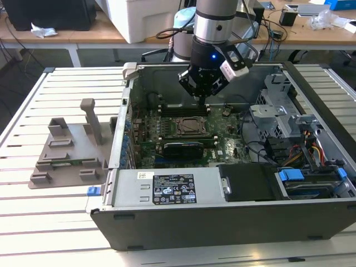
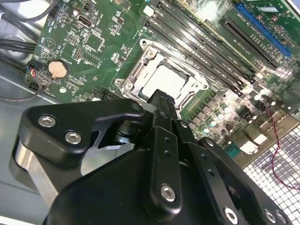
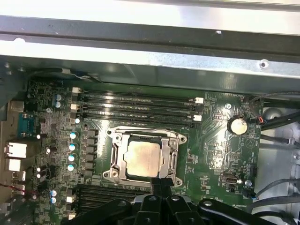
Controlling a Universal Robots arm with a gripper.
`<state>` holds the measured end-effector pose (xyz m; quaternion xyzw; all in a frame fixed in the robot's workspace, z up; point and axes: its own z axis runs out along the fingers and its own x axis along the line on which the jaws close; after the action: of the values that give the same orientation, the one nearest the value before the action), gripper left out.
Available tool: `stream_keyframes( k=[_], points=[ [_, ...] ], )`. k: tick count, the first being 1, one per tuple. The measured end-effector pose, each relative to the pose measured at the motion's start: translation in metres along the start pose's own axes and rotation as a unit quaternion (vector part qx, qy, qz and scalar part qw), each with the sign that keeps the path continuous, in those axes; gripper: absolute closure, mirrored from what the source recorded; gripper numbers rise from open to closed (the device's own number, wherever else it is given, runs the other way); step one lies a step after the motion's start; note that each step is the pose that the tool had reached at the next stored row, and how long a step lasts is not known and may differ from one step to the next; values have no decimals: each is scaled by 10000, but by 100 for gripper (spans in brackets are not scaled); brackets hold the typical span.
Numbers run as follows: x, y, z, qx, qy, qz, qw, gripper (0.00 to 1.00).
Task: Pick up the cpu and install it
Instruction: 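Install the second cpu locking lever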
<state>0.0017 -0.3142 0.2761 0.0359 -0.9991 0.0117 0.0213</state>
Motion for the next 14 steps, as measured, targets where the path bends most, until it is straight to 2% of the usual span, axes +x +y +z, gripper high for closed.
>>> stream_keyframes(
  k=[3,4,6,8,9,11,12,13,14],
  points=[
    [0,0,0,-3,0,0,10000,89],
    [2,-28,0,-4,0,-1,10000,89],
    [13,-177,7,-7,0,0,10000,89],
    [20,-275,20,-28,-2,-2,10000,89],
    [26,-315,28,-77,-5,-3,10000,89],
    [38,-365,34,-235,-18,-10,9997,89],
    [49,-406,35,-477,-34,-20,9989,89],
    [70,-492,52,-674,-49,-28,9977,89],
    [86,-568,95,-677,-49,-28,9977,89]
  ],
)
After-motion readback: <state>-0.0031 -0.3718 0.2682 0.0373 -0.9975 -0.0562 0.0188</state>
